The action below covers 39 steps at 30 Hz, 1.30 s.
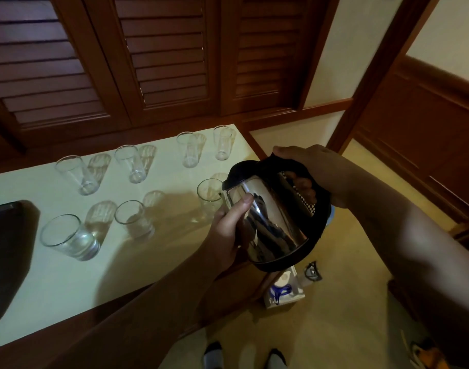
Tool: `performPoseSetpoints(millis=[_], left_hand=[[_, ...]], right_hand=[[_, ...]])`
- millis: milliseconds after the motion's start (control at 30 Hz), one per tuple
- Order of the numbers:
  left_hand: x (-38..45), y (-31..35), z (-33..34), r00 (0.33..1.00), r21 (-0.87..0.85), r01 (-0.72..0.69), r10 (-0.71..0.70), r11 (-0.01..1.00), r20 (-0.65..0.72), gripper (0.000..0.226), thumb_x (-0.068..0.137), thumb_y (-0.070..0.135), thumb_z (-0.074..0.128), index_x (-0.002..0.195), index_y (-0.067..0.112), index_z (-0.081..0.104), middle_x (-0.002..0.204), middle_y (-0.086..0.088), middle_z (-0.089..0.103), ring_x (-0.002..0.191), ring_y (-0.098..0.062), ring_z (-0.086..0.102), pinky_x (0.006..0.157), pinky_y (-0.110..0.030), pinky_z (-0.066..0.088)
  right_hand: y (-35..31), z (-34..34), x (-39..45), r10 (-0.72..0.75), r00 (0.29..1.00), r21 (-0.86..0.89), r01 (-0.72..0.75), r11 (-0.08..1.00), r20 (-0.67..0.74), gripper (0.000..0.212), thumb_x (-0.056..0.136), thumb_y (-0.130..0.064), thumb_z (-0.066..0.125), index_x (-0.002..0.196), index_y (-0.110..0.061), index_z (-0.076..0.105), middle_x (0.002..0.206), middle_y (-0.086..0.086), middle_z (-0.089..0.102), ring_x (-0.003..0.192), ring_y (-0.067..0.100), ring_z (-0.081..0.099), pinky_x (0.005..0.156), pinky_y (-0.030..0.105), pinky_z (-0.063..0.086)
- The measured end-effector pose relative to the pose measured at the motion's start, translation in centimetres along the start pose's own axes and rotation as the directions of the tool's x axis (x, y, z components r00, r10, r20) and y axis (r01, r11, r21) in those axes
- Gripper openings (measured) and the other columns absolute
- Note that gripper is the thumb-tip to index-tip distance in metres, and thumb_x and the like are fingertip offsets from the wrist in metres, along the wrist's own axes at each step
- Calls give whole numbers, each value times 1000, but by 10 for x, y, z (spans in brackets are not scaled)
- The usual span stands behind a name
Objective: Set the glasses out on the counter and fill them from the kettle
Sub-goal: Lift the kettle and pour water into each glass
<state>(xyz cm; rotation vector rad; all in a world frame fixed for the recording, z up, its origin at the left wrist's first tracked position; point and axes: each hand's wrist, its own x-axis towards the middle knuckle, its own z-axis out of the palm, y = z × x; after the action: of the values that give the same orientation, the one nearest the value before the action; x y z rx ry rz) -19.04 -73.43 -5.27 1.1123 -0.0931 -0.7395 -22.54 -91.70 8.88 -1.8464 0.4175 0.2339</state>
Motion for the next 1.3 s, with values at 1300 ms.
performPoseSetpoints(millis=[1300], left_hand=[[1, 8, -1, 956, 134, -291, 294, 947, -5, 16, 83, 17, 76, 95, 24, 82, 89, -6, 83, 84, -21, 81, 73, -28, 63]], right_hand=[[48, -7, -3, -166, 985, 245, 171, 954, -43, 55, 100, -46, 59, 54, -15, 59, 45, -2, 41, 34, 13, 35, 42, 23, 34]])
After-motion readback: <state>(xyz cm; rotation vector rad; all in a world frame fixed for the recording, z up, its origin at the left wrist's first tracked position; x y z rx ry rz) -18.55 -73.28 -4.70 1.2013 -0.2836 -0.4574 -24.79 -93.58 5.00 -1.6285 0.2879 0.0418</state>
